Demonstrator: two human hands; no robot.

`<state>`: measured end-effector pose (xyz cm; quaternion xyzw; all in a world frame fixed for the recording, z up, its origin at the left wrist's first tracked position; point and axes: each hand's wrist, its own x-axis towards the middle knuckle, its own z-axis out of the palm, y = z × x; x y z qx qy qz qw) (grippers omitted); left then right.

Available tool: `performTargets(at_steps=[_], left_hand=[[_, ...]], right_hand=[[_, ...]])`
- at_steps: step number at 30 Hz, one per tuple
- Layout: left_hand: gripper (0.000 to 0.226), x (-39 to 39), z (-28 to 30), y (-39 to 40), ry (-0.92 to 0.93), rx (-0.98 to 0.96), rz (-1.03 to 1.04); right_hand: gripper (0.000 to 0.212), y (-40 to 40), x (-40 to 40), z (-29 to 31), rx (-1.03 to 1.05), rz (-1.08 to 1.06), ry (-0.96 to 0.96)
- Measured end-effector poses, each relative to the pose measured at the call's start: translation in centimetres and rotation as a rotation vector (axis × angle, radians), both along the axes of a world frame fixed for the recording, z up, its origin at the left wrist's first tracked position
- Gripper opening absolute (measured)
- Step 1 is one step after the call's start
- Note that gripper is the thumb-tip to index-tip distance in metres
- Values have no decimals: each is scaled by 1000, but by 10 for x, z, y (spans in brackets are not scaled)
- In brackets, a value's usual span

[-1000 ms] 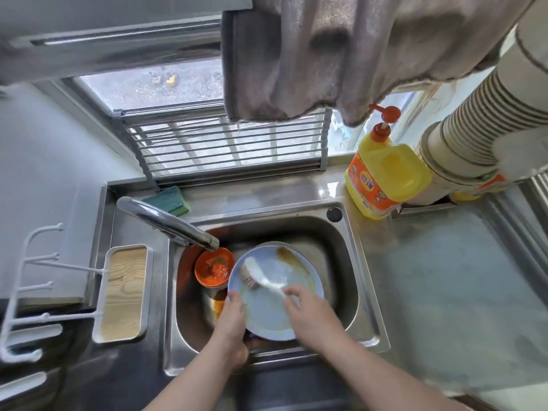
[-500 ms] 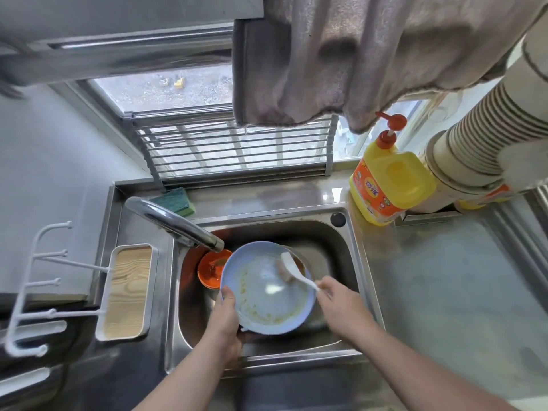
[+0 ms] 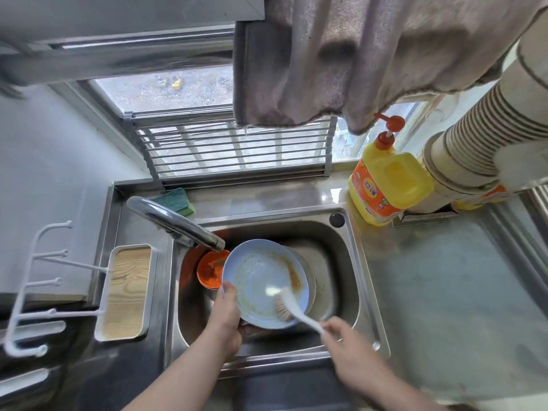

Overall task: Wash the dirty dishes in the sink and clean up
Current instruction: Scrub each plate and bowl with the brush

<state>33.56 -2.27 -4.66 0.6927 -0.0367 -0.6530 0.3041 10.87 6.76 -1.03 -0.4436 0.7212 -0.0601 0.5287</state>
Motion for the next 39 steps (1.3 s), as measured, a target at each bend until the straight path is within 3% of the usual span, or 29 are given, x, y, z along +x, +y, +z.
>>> performTargets(at_steps=[3,7,10,14,17,20,22,25,29,34,39], left_hand=[[40,-12,-4,7,-48,19,-20],[39,-10,2,5,-25,-5,-49],[41,5,0,-7,39,-10,17],[39,-7,-3,-5,-5,35,-20],[43,-12,-4,0,16,22,-23],[39,1,1,-7,47,-17,35],[39,8,-2,-10,35,-15,33],[41,2,-3,-4,-40,21,-40],[40,6,3,-4,12,-30,4],[39,6,4,-11,16,-19,36],[37,-3,8,-14,35,-13,34]], right_hand=[[13,-13,44,0,-88,58,-130],[15,-67,6,-18,-97,-106,19],[13,-29,-12,-10,-41,-101,60],[13,-16,49,2,-77,15,-134],[13,-61,36,-14,-109,-145,-35],[16,-41,7,-14,-56,-177,39],[14,-6,25,-5,7,-99,-44],[13,-14,58,-11,-63,-62,-175],[16,-48,19,-19,-81,-206,1],[15,-6,48,1,-39,-21,-135],[18,-52,26,-6,-119,-213,-30]])
